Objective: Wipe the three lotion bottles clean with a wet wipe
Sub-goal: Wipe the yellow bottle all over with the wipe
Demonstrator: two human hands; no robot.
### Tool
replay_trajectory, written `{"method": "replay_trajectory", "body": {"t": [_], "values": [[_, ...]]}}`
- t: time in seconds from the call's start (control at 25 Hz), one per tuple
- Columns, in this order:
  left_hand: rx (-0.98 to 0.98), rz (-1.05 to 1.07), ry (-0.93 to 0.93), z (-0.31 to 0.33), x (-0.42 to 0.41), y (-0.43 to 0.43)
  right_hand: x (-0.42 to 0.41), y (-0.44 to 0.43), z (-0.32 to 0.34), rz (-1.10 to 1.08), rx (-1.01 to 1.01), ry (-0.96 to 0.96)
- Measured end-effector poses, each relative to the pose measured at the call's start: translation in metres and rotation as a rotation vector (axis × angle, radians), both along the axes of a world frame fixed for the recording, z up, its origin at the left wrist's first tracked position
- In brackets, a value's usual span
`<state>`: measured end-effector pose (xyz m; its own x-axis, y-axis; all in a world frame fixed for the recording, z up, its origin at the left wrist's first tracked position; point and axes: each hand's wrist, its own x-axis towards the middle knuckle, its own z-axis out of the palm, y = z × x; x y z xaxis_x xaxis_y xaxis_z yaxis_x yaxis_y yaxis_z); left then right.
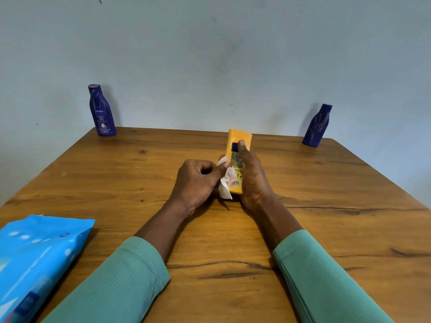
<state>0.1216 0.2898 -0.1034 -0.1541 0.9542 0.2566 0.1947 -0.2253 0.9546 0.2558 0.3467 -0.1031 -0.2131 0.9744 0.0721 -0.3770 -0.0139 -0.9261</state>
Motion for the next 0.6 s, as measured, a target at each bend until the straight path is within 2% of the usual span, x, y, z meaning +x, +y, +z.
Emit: {"method": "replay_trajectory", "body": {"t": [0.08, 0.28, 0.44, 0.52, 0.6], "values": [[0.031, 0.097, -0.018, -0.001, -0.002, 0.001, -0.008, -0.001, -0.005, -0.035, 0.098, -0.192], [0.147, 0.272, -0.139, -0.003, -0.007, 0.005, -0.021, -0.011, -0.007, -0.085, 0.313, -0.521], [0.18, 0.327, -0.22, 0.002, -0.02, 0.008, -0.022, -0.018, -0.003, -0.008, 0.397, -0.742], [0.19, 0.271, -0.194, 0.007, -0.028, 0.007, -0.02, -0.022, -0.001, 0.012, 0.417, -0.805], [0.196, 0.22, -0.065, 0.015, -0.035, 0.007, -0.019, -0.026, 0.003, 0.019, 0.433, -0.837]]}}
